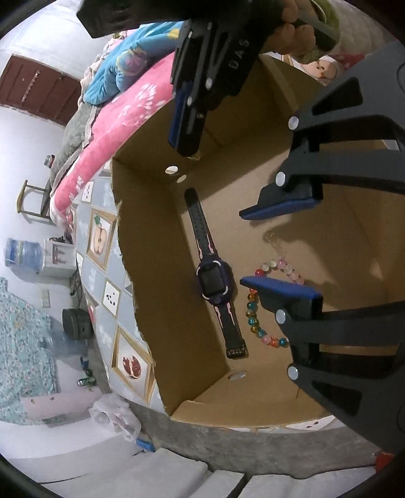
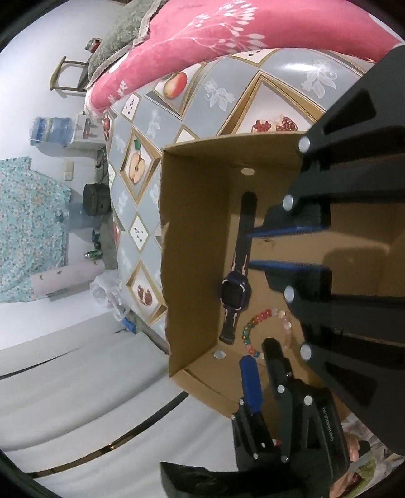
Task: Organize jewelry
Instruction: 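Open the left gripper to drop the gold charm into the box, then withdraw the left tool from the box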
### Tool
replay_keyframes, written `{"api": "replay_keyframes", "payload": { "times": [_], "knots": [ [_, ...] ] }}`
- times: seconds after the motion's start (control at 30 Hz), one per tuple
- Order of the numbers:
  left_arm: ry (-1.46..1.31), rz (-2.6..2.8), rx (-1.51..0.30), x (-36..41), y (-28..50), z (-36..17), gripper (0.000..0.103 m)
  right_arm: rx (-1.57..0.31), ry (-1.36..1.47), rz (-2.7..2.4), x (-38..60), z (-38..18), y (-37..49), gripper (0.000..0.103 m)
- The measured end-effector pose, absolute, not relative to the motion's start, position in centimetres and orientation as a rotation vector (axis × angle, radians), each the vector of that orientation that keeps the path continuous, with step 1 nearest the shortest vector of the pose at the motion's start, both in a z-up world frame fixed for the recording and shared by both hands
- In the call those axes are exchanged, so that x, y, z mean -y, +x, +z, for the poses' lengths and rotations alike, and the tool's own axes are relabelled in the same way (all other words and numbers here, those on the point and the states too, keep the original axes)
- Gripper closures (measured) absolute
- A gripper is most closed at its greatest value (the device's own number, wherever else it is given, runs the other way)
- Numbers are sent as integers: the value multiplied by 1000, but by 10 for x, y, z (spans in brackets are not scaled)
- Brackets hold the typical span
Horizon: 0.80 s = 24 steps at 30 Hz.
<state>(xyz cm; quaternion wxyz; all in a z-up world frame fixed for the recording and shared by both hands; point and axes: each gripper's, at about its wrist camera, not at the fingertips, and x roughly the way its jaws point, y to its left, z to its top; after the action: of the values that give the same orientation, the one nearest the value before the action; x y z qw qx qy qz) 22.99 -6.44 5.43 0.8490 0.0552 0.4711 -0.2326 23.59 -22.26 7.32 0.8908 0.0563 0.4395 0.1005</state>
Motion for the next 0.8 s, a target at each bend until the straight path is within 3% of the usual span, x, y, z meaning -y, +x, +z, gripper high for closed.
{"api": "replay_keyframes", "payload": {
  "times": [0.07, 0.17, 0.5, 0.67, 0.8],
  "knots": [
    [115, -482, -991, 62, 229, 54, 59, -892, 108, 198, 223, 76, 234, 69],
    [109, -473, -980, 58, 227, 56, 54, -875, 103, 185, 224, 80, 232, 62],
    [78, -464, -839, 31, 195, 95, 42, -757, 142, 169, 234, 121, 199, 50],
    [51, -469, -696, -10, 145, 126, 32, -647, 154, 178, 249, 156, 139, 42],
    [49, -431, -661, -44, 110, 131, 30, -615, 149, 215, 256, 161, 91, 42]
  ]
}}
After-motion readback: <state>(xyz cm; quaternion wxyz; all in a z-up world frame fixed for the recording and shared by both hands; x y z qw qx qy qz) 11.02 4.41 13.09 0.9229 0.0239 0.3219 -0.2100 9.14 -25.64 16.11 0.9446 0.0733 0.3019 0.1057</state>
